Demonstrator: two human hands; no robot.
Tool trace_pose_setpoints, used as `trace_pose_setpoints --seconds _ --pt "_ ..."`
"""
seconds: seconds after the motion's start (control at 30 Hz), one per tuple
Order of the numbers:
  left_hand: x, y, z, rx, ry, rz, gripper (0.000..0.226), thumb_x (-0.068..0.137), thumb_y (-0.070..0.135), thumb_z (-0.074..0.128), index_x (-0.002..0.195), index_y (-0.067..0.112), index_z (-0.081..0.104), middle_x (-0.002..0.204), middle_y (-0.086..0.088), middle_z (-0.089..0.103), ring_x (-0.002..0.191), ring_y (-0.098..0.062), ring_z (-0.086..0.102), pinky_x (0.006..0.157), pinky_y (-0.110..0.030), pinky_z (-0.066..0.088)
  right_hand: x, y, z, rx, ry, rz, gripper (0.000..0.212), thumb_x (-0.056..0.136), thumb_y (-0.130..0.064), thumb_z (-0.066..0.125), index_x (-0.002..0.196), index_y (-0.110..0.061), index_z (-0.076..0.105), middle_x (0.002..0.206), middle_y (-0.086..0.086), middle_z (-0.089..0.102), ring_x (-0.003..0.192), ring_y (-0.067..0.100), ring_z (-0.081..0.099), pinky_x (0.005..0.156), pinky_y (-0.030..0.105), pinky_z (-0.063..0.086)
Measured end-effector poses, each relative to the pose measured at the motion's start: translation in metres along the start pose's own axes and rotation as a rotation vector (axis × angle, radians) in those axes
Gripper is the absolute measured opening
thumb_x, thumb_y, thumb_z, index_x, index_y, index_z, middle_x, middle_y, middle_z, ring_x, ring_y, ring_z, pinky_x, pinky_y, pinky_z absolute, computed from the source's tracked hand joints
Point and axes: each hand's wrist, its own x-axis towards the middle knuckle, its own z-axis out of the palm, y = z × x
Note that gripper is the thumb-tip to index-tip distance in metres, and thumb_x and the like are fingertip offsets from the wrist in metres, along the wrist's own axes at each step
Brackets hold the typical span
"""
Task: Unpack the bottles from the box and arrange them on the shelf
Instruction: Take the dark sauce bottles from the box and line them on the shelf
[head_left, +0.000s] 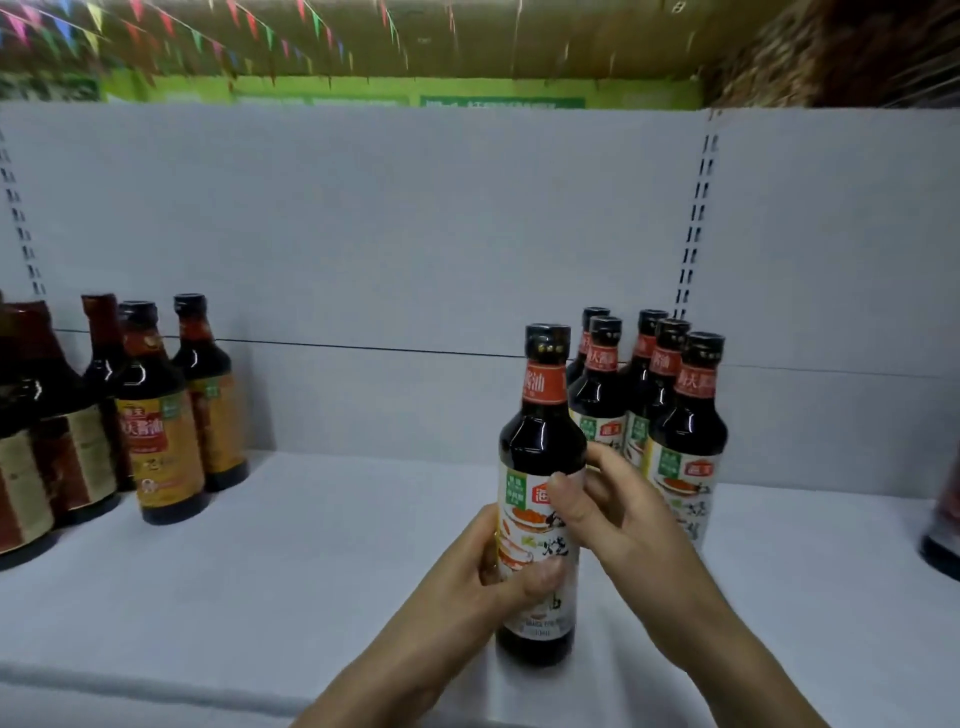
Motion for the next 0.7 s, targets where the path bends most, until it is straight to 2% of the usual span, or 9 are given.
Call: trace_pose_setpoints --seconds 0.2,0.3,0.43,0.7 --pt "0.033 -0.021 0.012 -0.039 -0.065 0.0 0.062 0.085 0.027 0.079 0.14 0.018 0.051 0.133 -0.004 0.069 0.127 -0.021 0.063 0.11 -0.042 0.048 0.004 0.017 -0.022 0.016 0.014 0.056 0.046 0.085 -0.047 0.064 0.13 -0.036 0.057 0.122 -0.017 0.073 0.116 0.001 0.067 0.101 0.033 0.054" --pt "0.043 -0.025 0.015 -0.058 -0.088 0.002 0.064 0.082 0.028 0.081 0.138 0.018 0.052 0.13 -0.003 0.071 0.124 -0.019 0.065 0.104 -0.036 0.052 0.007 0.021 -0.029 0.014 0.028 0.063 0.045 0.087 -0.043 0.063 0.13 -0.034 0.057 0.122 -0.016 0.073 0.117 0.002 0.067 0.1 0.032 0.053" --pt "0.054 -0.026 0.016 -0.071 -0.107 -0.006 0.06 0.085 0.021 0.077 0.139 0.017 0.051 0.13 -0.006 0.07 0.125 -0.022 0.065 0.11 -0.043 0.049 0.012 0.023 -0.034 0.011 0.038 0.063 0.042 0.09 -0.04 0.062 0.131 -0.034 0.057 0.124 -0.017 0.072 0.118 0.001 0.066 0.098 0.029 0.054" --pt "0.068 -0.024 0.015 -0.003 -0.196 0.003 0.065 0.089 0.032 0.076 0.144 0.024 0.043 0.137 0.0 0.066 0.131 -0.018 0.06 0.114 -0.047 0.044 0.014 0.027 -0.035 0.027 0.094 0.055 0.043 0.09 -0.032 0.062 0.132 -0.034 0.057 0.122 -0.021 0.072 0.114 -0.004 0.067 0.086 0.014 0.055"
